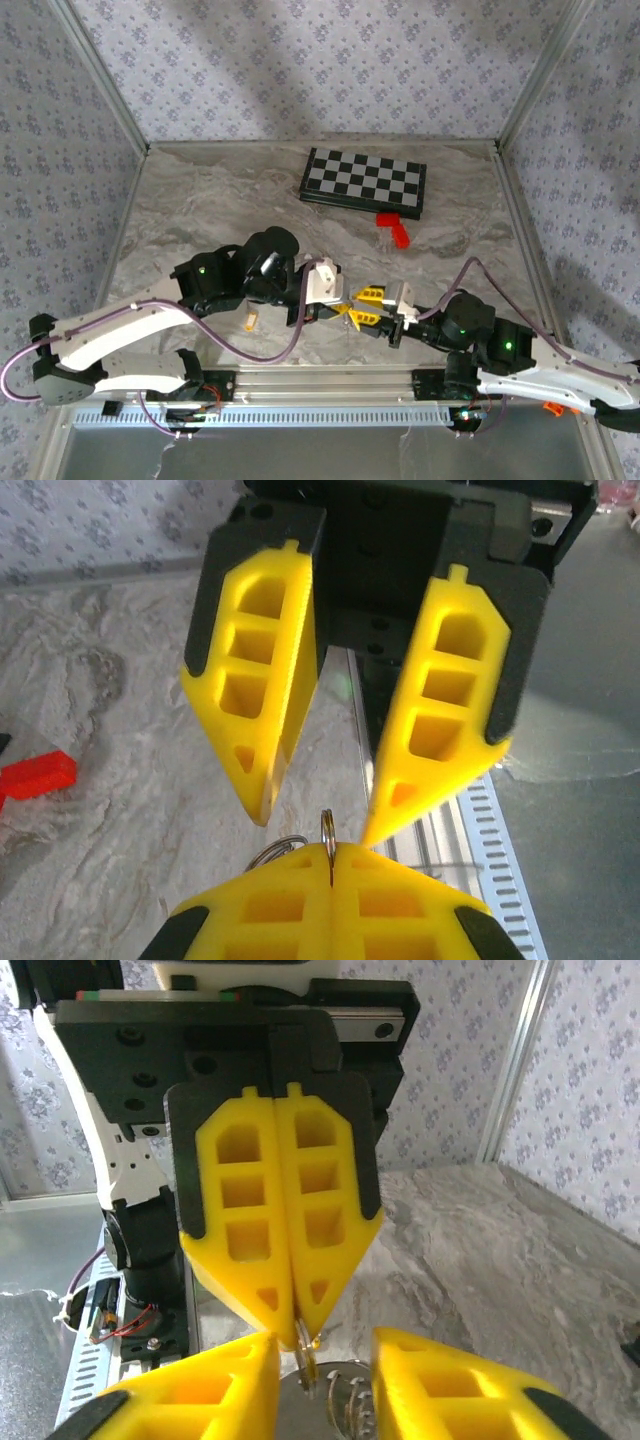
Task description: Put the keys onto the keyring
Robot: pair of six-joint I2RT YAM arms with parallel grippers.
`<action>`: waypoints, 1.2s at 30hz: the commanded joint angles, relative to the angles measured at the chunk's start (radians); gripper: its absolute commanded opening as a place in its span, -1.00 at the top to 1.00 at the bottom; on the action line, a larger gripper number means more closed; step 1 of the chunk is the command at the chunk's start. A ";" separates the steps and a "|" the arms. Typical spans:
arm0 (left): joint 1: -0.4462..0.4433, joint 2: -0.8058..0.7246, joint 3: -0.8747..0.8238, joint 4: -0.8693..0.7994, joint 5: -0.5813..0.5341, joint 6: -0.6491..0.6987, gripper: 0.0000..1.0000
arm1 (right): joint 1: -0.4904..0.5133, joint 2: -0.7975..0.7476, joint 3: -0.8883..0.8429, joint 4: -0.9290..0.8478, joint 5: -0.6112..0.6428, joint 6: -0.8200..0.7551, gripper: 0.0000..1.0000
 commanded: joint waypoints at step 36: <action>0.001 -0.268 -0.364 0.646 0.040 -0.269 0.41 | 0.010 -0.108 -0.214 0.529 -0.189 0.102 1.00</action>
